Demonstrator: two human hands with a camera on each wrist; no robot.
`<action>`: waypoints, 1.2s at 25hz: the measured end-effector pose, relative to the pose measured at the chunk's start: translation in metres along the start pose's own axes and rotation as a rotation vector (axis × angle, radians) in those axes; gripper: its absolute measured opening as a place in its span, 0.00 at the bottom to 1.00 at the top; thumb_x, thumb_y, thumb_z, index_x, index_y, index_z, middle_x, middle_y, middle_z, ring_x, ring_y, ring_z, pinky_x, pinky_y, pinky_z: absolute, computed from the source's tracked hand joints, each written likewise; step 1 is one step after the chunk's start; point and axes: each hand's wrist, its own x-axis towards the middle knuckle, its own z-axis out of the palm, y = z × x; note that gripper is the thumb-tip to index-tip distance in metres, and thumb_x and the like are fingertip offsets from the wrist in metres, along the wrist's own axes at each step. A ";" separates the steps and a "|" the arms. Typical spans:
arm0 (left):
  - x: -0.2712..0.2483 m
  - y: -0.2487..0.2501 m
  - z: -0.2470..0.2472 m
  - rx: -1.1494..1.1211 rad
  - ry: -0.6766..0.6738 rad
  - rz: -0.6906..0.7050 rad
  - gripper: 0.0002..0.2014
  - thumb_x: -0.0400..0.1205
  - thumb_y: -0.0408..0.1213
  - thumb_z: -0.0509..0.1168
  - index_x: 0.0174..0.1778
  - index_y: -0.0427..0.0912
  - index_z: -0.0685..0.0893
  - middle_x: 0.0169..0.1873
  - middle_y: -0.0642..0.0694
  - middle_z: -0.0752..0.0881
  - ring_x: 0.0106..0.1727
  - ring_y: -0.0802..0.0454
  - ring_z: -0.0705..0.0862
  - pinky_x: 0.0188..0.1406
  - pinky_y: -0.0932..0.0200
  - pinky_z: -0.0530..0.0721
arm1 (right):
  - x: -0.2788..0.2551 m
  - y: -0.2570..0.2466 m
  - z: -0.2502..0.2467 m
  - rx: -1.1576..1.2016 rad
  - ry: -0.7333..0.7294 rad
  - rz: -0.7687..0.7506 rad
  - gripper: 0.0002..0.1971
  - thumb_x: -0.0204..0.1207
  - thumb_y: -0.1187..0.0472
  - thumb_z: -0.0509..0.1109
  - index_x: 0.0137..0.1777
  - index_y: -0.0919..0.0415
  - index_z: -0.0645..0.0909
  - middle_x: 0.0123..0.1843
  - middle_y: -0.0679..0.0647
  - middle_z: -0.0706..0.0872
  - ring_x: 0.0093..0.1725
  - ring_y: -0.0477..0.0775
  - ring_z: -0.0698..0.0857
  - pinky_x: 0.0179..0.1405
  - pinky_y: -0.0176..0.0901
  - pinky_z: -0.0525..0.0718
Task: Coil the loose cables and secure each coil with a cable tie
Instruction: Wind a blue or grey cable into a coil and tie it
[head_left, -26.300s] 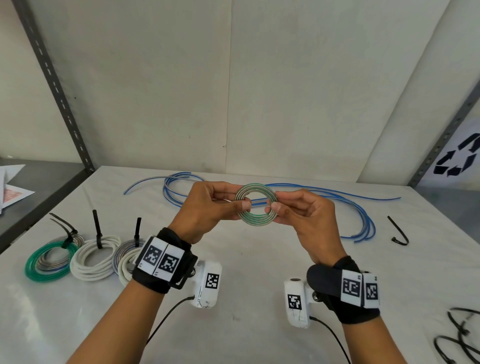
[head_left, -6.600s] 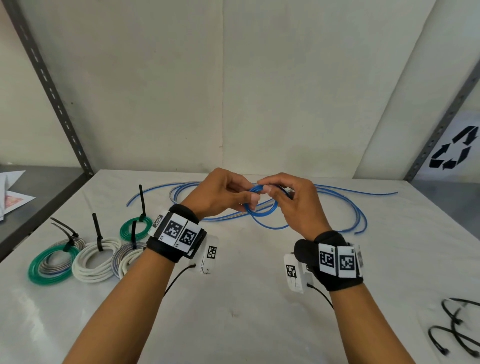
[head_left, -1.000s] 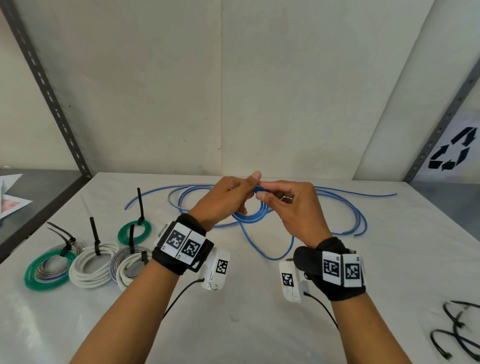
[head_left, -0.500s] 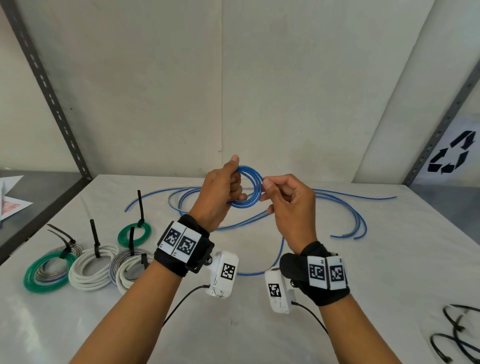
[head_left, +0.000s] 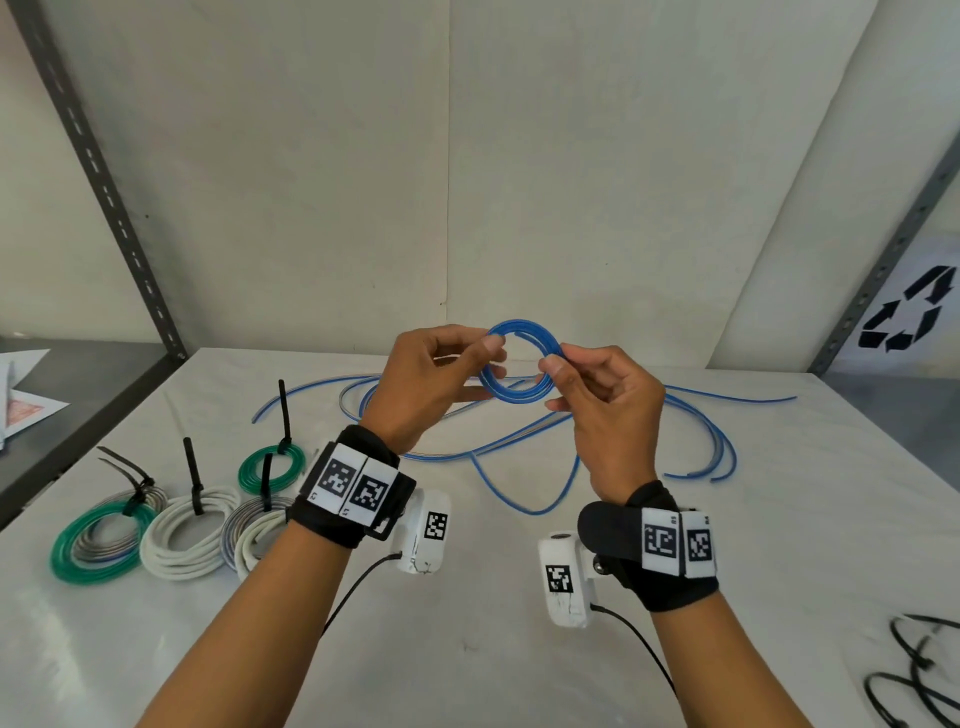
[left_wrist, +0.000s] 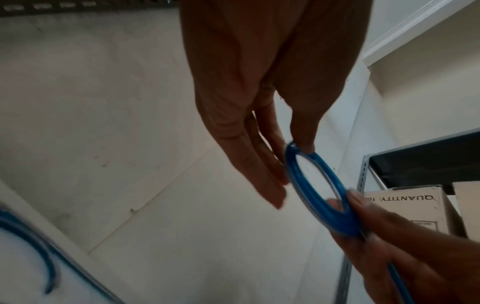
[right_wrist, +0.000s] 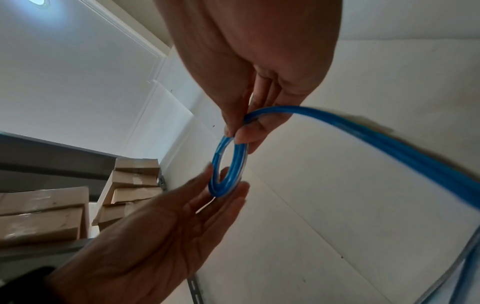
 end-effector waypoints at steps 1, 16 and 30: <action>-0.001 0.000 -0.003 -0.016 -0.013 -0.007 0.13 0.85 0.38 0.70 0.55 0.30 0.89 0.46 0.35 0.92 0.48 0.42 0.93 0.45 0.51 0.92 | 0.001 0.000 -0.002 -0.003 0.005 -0.001 0.06 0.78 0.65 0.77 0.52 0.63 0.87 0.46 0.61 0.93 0.45 0.58 0.93 0.34 0.43 0.89; -0.001 -0.009 -0.012 0.292 -0.282 -0.151 0.10 0.77 0.36 0.79 0.51 0.36 0.93 0.41 0.37 0.93 0.46 0.43 0.93 0.54 0.45 0.92 | 0.007 0.002 -0.021 -0.338 -0.396 0.002 0.05 0.79 0.65 0.77 0.48 0.54 0.90 0.40 0.50 0.93 0.41 0.49 0.92 0.35 0.36 0.85; 0.000 -0.008 -0.013 -0.009 -0.154 -0.218 0.12 0.80 0.34 0.75 0.53 0.28 0.89 0.44 0.32 0.93 0.45 0.43 0.93 0.44 0.54 0.91 | -0.002 -0.002 -0.006 -0.014 -0.173 0.145 0.07 0.83 0.63 0.71 0.56 0.68 0.82 0.48 0.61 0.94 0.47 0.59 0.94 0.33 0.45 0.89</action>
